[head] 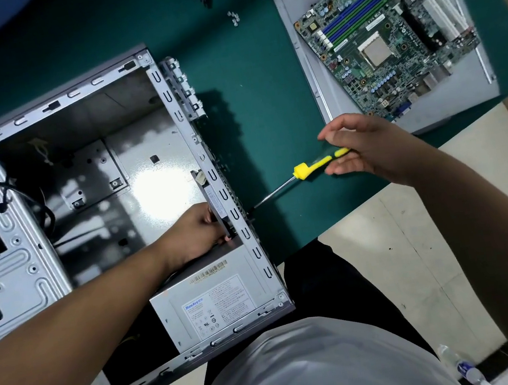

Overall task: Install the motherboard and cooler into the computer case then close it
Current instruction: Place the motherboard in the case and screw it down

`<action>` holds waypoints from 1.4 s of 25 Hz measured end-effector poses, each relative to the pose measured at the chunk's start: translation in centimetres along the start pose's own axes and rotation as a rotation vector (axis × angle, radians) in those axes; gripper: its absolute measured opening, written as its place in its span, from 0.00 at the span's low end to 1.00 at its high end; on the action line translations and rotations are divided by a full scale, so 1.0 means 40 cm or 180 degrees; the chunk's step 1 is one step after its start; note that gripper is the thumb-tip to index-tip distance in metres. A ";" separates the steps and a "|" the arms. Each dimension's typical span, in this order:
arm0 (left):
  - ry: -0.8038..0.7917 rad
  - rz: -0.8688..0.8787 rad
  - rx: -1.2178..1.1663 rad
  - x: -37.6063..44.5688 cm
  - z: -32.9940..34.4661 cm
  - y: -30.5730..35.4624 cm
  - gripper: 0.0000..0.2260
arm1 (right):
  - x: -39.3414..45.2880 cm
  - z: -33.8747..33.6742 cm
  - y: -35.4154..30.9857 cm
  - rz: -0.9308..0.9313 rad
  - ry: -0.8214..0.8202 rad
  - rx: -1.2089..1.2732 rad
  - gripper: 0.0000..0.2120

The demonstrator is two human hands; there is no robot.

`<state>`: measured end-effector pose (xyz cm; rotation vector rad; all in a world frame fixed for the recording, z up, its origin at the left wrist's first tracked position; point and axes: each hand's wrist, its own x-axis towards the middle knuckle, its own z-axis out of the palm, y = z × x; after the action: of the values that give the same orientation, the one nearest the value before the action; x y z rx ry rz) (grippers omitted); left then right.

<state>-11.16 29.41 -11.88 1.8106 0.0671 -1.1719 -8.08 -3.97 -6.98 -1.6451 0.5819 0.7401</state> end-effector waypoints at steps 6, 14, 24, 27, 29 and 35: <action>0.0065 0.0084 -0.0083 0.001 0.004 -0.007 0.08 | 0.020 0.030 -0.003 0.0380 0.0217 -0.0185 0.12; 0.0052 0.0276 -0.0154 0.007 0.003 -0.016 0.07 | 0.039 0.028 -0.027 0.0407 0.0192 -0.1095 0.22; 0.0103 0.0259 -0.0166 0.012 0.007 -0.019 0.06 | 0.050 0.011 -0.024 0.0264 0.0098 -0.1076 0.23; 0.0105 0.0287 -0.0137 0.011 0.006 -0.018 0.06 | 0.057 0.025 -0.030 0.0647 0.0280 -0.0471 0.14; 0.0087 0.0290 -0.0150 0.010 0.007 -0.014 0.06 | 0.049 -0.010 -0.039 0.0490 -0.0070 -0.0102 0.04; 0.0097 0.0216 -0.0175 0.007 0.012 -0.005 0.07 | 0.042 0.034 -0.041 0.0076 0.0588 -0.1715 0.28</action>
<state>-11.44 29.04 -12.27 1.7690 0.0547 -1.0848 -5.98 -2.27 -7.32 -2.2251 0.5615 0.8127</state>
